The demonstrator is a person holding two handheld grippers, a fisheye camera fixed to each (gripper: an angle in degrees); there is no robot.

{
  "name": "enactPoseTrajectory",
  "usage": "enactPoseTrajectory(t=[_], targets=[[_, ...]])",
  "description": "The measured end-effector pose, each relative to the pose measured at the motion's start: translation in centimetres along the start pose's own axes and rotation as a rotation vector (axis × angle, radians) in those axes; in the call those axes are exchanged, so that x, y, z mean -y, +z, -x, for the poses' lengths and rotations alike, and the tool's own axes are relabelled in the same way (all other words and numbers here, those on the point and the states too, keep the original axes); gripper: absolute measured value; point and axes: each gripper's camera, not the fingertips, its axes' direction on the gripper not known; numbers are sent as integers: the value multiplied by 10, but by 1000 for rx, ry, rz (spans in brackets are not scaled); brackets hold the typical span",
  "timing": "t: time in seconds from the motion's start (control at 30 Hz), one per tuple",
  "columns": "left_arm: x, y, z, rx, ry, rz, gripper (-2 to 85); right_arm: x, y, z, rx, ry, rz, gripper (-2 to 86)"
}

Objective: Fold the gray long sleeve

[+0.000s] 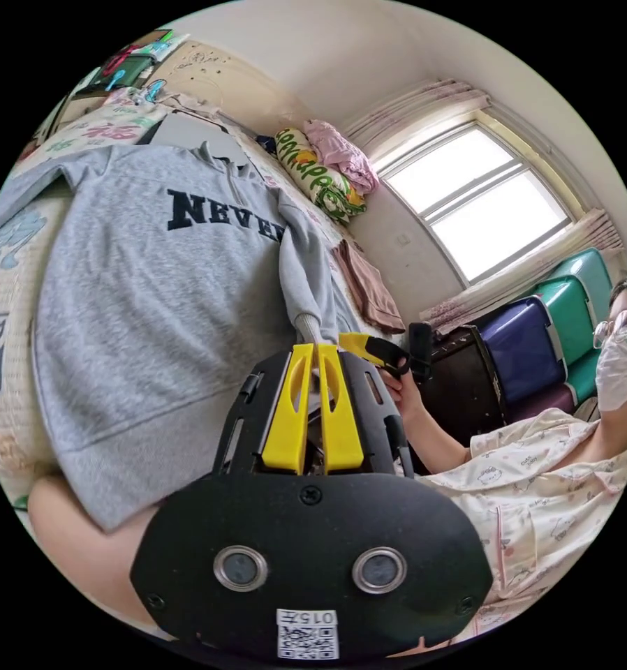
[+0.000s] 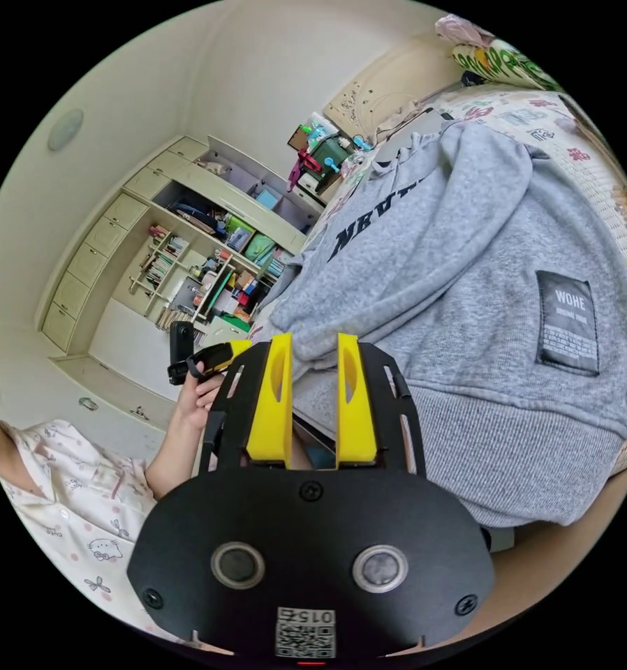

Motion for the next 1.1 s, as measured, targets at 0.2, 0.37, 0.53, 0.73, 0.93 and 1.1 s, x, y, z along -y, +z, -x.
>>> enactPoseTrajectory(t=[0.2, 0.37, 0.53, 0.73, 0.93, 1.1], targets=[[-36, -54, -26, 31, 54, -168, -3, 52, -29, -6, -15, 51, -36, 97], [-33, -88, -53, 66, 194, -230, 10, 96, -68, -13, -53, 64, -111, 95], [-22, -72, -29, 117, 10, -53, 53, 156, -93, -30, -34, 91, -142, 98], [63, -66, -57, 251, 97, -90, 83, 263, -112, -59, -85, 111, -174, 114], [250, 25, -57, 154, 184, -70, 124, 378, -99, -105, -116, 232, -170, 149], [407, 155, -26, 128, 135, 75, 91, 444, -81, -131, -157, 222, -120, 133]])
